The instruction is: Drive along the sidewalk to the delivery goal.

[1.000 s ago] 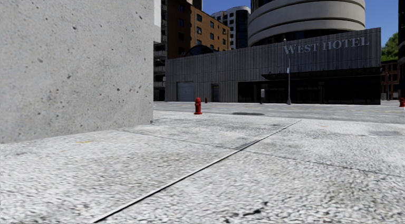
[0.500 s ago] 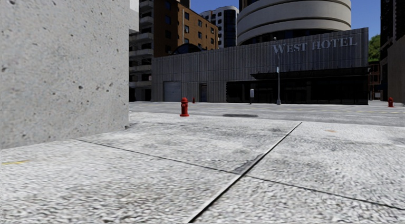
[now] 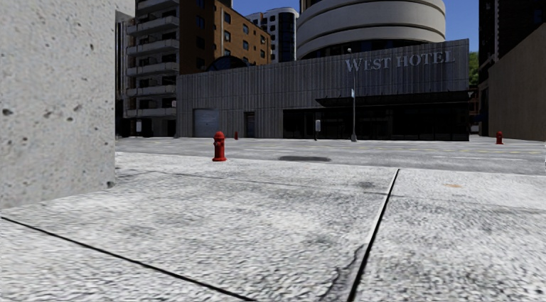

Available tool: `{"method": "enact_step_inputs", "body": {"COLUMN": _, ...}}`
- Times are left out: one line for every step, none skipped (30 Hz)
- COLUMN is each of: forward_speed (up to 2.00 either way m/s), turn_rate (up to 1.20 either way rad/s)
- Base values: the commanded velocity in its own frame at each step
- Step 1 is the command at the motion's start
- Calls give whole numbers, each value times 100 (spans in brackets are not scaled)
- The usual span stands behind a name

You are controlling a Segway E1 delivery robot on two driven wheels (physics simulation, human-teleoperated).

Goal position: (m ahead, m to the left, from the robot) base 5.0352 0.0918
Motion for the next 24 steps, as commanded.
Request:
{"method": "enact_step_inputs", "body": {"forward_speed": 200, "turn_rate": -27}}
{"method": "enact_step_inputs", "body": {"forward_speed": 200, "turn_rate": -5}}
{"method": "enact_step_inputs", "body": {"forward_speed": 200, "turn_rate": 0}}
{"method": "enact_step_inputs", "body": {"forward_speed": 200, "turn_rate": 0}}
{"method": "enact_step_inputs", "body": {"forward_speed": 200, "turn_rate": 0}}
{"method": "enact_step_inputs", "body": {"forward_speed": 200, "turn_rate": 0}}
{"method": "enact_step_inputs", "body": {"forward_speed": 200, "turn_rate": 0}}
{"method": "enact_step_inputs", "body": {"forward_speed": 200, "turn_rate": 0}}
{"method": "enact_step_inputs", "body": {"forward_speed": 200, "turn_rate": 0}}
{"method": "enact_step_inputs", "body": {"forward_speed": 200, "turn_rate": 0}}
{"method": "enact_step_inputs", "body": {"forward_speed": 200, "turn_rate": 0}}
{"method": "enact_step_inputs", "body": {"forward_speed": 200, "turn_rate": 0}}
{"method": "enact_step_inputs", "body": {"forward_speed": 200, "turn_rate": 0}}
{"method": "enact_step_inputs", "body": {"forward_speed": 200, "turn_rate": 0}}
{"method": "enact_step_inputs", "body": {"forward_speed": 200, "turn_rate": 0}}
{"method": "enact_step_inputs", "body": {"forward_speed": 200, "turn_rate": 0}}
{"method": "enact_step_inputs", "body": {"forward_speed": 200, "turn_rate": 0}}
{"method": "enact_step_inputs", "body": {"forward_speed": 200, "turn_rate": 0}}
{"method": "enact_step_inputs", "body": {"forward_speed": 200, "turn_rate": 0}}
{"method": "enact_step_inputs", "body": {"forward_speed": 200, "turn_rate": 0}}
{"method": "enact_step_inputs", "body": {"forward_speed": 200, "turn_rate": 0}}
{"method": "enact_step_inputs", "body": {"forward_speed": 200, "turn_rate": 0}}
{"method": "enact_step_inputs", "body": {"forward_speed": 200, "turn_rate": 0}}
{"method": "enact_step_inputs", "body": {"forward_speed": 200, "turn_rate": 0}}
